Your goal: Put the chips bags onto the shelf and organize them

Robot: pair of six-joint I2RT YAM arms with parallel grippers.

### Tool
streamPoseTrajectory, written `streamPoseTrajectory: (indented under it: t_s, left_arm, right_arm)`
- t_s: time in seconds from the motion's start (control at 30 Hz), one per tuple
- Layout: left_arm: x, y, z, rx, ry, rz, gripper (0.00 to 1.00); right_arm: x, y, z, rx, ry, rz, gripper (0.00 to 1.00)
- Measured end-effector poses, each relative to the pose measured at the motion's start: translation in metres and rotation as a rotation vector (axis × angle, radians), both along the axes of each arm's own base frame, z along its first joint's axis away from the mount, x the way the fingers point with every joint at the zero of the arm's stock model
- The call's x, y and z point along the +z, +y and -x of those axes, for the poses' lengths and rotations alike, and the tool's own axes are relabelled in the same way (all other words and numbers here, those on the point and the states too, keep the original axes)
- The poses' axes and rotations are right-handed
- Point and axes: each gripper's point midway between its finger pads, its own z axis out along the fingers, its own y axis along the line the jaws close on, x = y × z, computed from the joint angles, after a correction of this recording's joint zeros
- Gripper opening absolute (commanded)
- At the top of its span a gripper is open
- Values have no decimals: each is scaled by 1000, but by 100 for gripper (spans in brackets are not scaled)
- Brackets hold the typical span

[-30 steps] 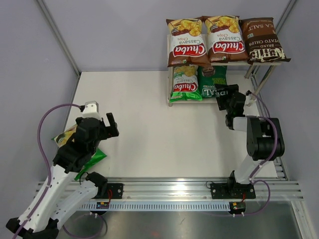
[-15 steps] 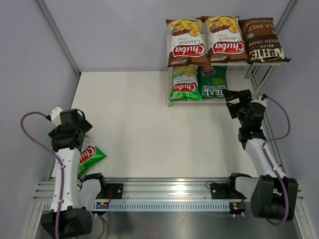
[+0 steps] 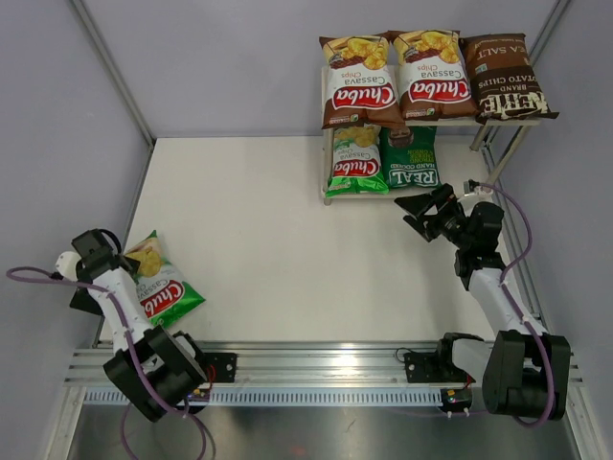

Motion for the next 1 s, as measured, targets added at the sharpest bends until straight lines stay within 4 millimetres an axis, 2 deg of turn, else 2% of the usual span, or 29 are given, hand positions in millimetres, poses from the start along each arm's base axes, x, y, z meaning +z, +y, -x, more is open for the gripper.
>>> streamPoseTrajectory:
  t_s: [0.17,0.3,0.43,0.6,0.8,0.87,1.0]
  left_arm:
    - [-42,-10,-14,-11,-81,81,99]
    - [-49,-18,-35,-27,-280,69,99]
    - [-55,-35,-50,-42,-461,76,99]
    - [-63,-88,-77,-160,-600,165,99]
    - [-62,-163,-108,-387,-608,320,99]
    - [-59,-177,-114,-437,-601,356,99]
    - [-44,-186,-122,-501,-614,371,99]
  right_arm:
    - [6,9,7,78,-33,-7,99]
    - [10,13,10,105,-53,-6,99]
    - [14,14,13,115,-72,-1,100]
    - [14,14,13,120,-78,3,99]
    - [13,14,13,122,-82,16,99]
    - [11,14,13,123,-80,21,99]
    - [7,14,13,127,-72,30,100]
